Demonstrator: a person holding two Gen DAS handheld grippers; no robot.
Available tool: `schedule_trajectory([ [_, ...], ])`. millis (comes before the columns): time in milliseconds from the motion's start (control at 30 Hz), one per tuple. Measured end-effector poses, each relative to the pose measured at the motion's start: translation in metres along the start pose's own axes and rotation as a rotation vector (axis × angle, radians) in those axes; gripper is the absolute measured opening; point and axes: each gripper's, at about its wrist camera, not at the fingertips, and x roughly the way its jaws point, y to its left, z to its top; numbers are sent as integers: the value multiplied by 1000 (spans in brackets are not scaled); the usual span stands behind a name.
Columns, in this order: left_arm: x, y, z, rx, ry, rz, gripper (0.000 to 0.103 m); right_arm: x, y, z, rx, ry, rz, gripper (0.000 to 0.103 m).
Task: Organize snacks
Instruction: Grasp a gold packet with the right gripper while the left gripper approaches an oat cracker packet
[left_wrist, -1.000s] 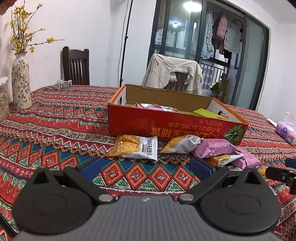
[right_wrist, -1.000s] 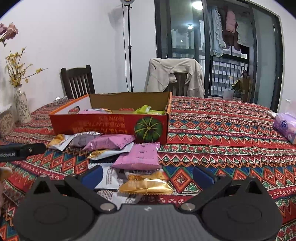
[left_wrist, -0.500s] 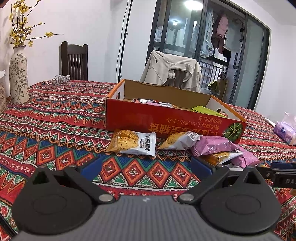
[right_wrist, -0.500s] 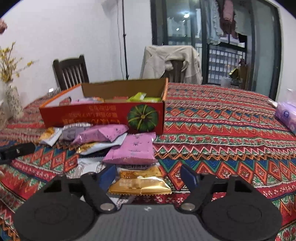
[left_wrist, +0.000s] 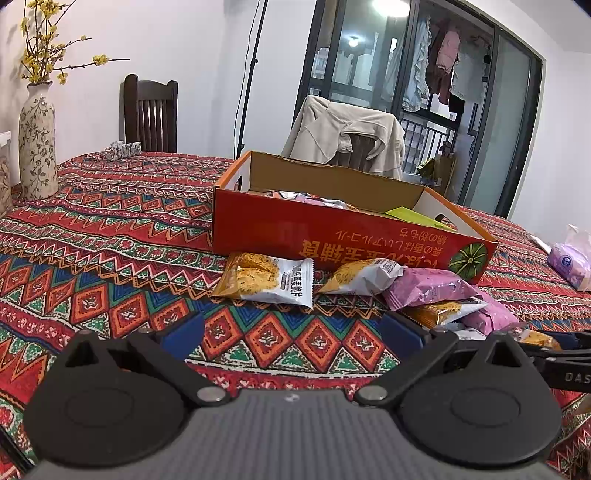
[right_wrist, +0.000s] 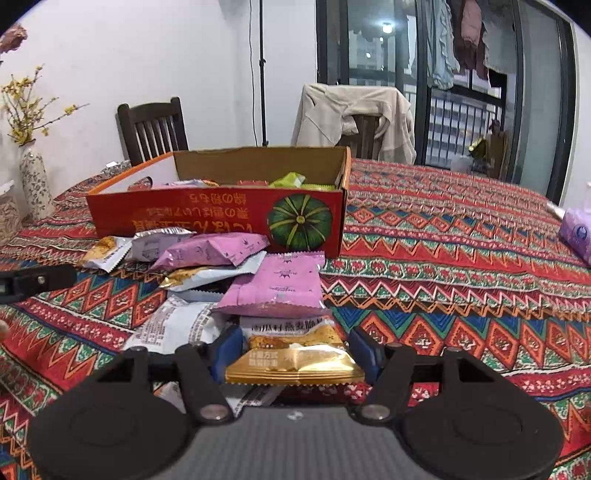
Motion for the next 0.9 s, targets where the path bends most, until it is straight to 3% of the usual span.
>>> schedule_trajectory([
  [367, 1, 0, 0, 0, 7, 10, 103, -35, -17, 12, 24, -120, -40, 63],
  [600, 7, -1, 13, 2, 69, 21, 103, -38, -24, 24, 24, -162, -47, 63],
  [900, 36, 5, 46, 23, 129, 116, 103, -27, -34, 32, 43, -178, -54, 63],
])
